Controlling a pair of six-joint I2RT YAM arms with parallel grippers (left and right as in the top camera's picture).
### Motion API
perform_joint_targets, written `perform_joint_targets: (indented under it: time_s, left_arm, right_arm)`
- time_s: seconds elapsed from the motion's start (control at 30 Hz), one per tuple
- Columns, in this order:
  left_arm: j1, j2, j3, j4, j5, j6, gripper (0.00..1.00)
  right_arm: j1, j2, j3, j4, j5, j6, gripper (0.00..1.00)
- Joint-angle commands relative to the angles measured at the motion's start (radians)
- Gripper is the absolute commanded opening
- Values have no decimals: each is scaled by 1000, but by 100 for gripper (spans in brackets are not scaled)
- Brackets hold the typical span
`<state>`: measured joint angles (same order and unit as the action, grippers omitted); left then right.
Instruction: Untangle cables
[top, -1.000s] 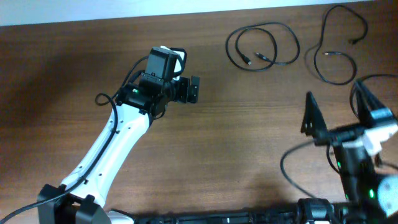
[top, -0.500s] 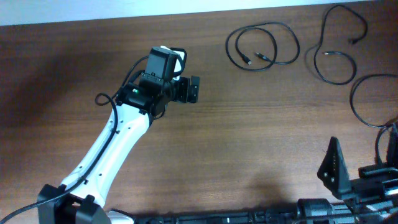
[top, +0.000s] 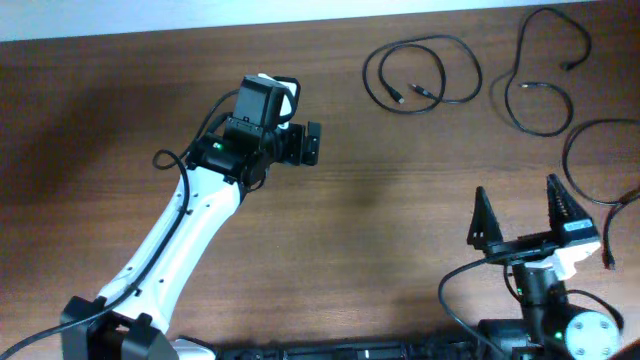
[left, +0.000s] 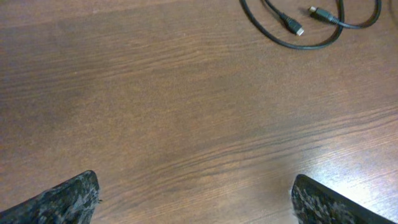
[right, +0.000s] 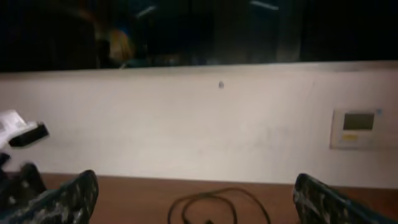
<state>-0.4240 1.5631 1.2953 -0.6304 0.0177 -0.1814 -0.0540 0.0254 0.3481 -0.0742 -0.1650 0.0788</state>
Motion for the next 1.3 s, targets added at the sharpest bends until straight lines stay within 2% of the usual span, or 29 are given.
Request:
perform_joint_targets:
  time_s: [0.0,0.2,0.33,0.57,0.7,1.27]
  left_arm:
    - [1,-8,10,1,-7,-12,99]
    - [1,-8,10,0,-7,-12,99]
    - [1,-8,10,0,-7,-12,99]
    - [1,-8,10,0,-7,-12,99]
    - [1,-8,10,0,-7,-12,99]
    - [1,-8,10,0,-7,-12,99]
  right_arm:
    - [8,-22,-124,41,46,5,98]
    - [8,-22,-292,50,90,5,99]
    - [8,-22,-343,45,110,5,99]
    - [8,-22,-343,0,126,4,98]
    - [8,-22,-343,0,129,-105,99]
    - [8,-22,-343,0,128,-105,98]
